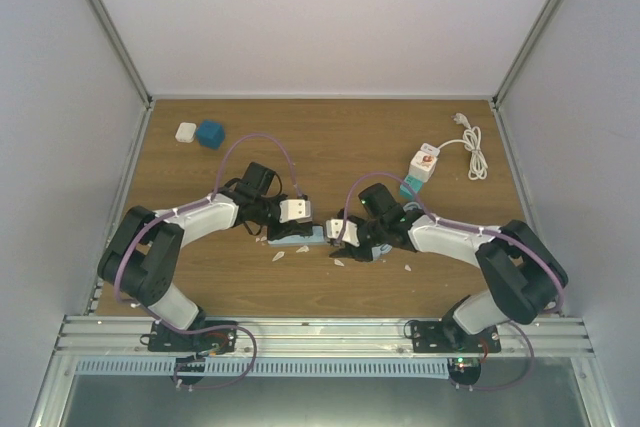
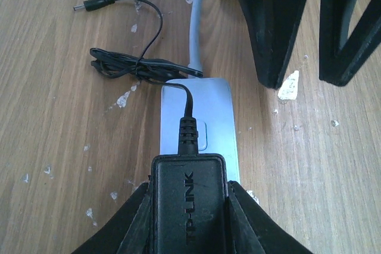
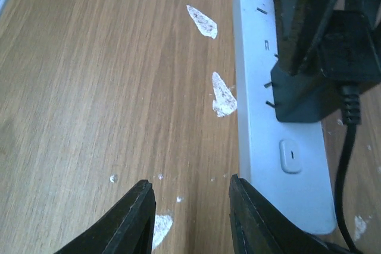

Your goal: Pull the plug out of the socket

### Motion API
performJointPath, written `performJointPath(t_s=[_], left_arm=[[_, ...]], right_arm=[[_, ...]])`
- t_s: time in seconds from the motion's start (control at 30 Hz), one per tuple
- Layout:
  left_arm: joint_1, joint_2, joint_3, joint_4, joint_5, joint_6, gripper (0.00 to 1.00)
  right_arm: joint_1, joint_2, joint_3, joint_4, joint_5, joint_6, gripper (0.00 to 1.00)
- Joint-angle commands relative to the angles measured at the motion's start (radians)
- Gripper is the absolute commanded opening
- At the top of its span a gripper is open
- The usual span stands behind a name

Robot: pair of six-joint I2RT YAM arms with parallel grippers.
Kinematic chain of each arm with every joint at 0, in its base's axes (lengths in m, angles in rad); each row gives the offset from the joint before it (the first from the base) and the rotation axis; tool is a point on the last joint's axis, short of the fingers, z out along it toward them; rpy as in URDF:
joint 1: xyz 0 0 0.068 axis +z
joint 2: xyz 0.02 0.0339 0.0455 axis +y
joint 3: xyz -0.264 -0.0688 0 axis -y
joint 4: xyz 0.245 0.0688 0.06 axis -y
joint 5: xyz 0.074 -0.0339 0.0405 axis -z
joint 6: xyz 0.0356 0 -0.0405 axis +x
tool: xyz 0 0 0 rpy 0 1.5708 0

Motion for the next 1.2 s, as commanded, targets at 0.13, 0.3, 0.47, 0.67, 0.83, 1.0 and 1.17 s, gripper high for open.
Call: performJointPath(t_s=[0.13,0.3,0.47,0.67,0.83,1.0,1.17], left_arm=[[0.023,-0.036,-0.033,-0.055,0.037,0.062,0.23],[0.051,-0.049,-0.041,-0.104,0.046,0.129,0.23],[0.079,-0.061,-0.048,-0.144,0.052,0.184,0.23],[0.093,-0.088,-0.065,-0.173,0.064,0.243,0.23],[0.110,-0.092,-0.075,-0.173,0.082,0.269,0.23],[0.131,-0.074,-0.073,-0.152,0.127,0.245,0.23],[0.132,-0.049,-0.079,-0.109,0.196,0.165,0.23]], right_arm=[[0.041,0.066,0.065,0.091,0.063,0.094,0.38],[0.042,0.129,0.101,0.112,0.070,0.153,0.38],[0.046,0.157,0.107,0.151,0.072,0.206,0.38],[0.055,0.204,0.116,0.194,0.089,0.216,0.51],[0.054,0.248,0.128,0.193,0.083,0.211,0.56],[0.055,0.273,0.129,0.207,0.083,0.212,0.59],[0.059,0.288,0.129,0.229,0.064,0.217,0.55]])
